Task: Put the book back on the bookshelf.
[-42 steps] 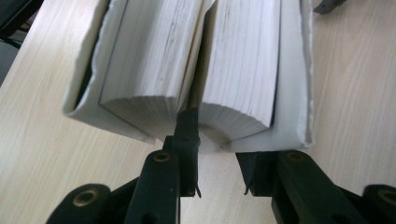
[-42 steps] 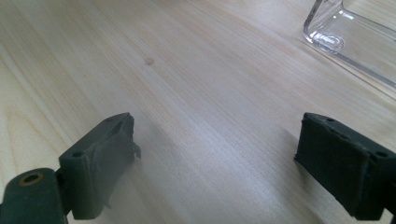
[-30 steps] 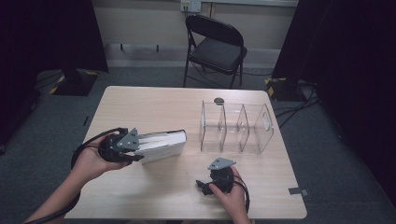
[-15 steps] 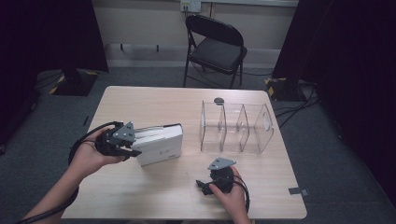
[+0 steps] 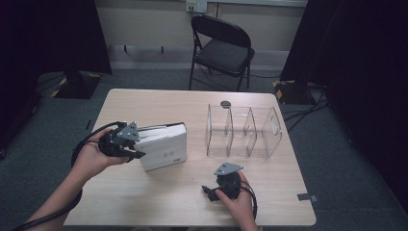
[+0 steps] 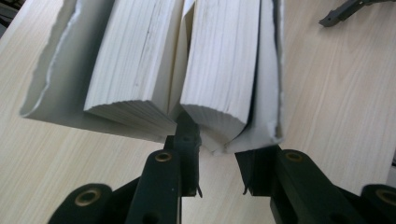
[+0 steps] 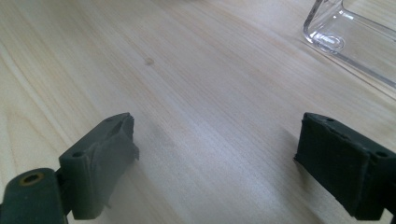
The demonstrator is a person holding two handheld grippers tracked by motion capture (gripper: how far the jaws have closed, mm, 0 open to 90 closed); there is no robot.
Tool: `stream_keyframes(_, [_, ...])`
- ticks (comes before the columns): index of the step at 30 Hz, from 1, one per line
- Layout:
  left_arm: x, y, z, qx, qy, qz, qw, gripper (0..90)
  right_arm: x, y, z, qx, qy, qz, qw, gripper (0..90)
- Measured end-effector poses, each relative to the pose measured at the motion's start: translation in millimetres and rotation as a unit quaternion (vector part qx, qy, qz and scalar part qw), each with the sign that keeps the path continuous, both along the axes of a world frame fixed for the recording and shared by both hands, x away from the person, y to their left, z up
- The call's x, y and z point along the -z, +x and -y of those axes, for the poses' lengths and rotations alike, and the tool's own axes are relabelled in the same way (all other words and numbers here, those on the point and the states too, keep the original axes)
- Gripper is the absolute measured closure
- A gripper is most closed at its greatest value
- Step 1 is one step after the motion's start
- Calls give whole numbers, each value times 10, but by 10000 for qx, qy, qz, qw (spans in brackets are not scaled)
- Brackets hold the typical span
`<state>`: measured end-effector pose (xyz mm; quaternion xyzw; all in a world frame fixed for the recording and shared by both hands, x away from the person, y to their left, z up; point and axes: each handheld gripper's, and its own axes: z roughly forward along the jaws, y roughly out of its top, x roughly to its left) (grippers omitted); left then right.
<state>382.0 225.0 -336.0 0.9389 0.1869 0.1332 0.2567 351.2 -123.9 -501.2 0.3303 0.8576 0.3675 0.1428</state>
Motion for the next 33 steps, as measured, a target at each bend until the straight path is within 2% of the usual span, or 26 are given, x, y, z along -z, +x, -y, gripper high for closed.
stream_keyframes(6, [-1,36,-14,-29,-12,-29,10000,710,0,0,0,0,1,-2,10000,100])
stream_keyframes(7, [-10,46,-23,13,2,-146,9999,709,0,1,1,6,-7,8,10000,100])
stream_keyframes(10, [3,48,-30,-64,-61,-62,9999,708,0,1,1,5,-6,8,10000,99])
stream_keyframes(15, [12,55,-33,-118,-108,-43,9999,705,0,1,1,2,-5,9,10000,100])
stream_keyframes(22, [3,57,-18,-150,-38,-63,9999,692,0,1,1,5,-6,10,10000,100])
stream_keyframes(24, [-8,61,-19,-99,15,-167,9998,687,0,1,1,4,-7,9,10000,100])
stream_keyframes(29, [-13,55,2,-142,116,-161,9997,678,0,1,0,-6,2,2,10000,100])
stream_keyframes(30, [-16,58,8,-177,159,-110,9997,666,0,1,1,5,-7,8,10000,100])
stream_keyframes(31, [-25,65,5,-161,209,-170,9995,660,0,1,1,2,-5,8,10000,100])
stream_keyframes(33, [-27,64,5,-155,245,-156,9995,647,0,0,0,0,-1,0,10000,100])
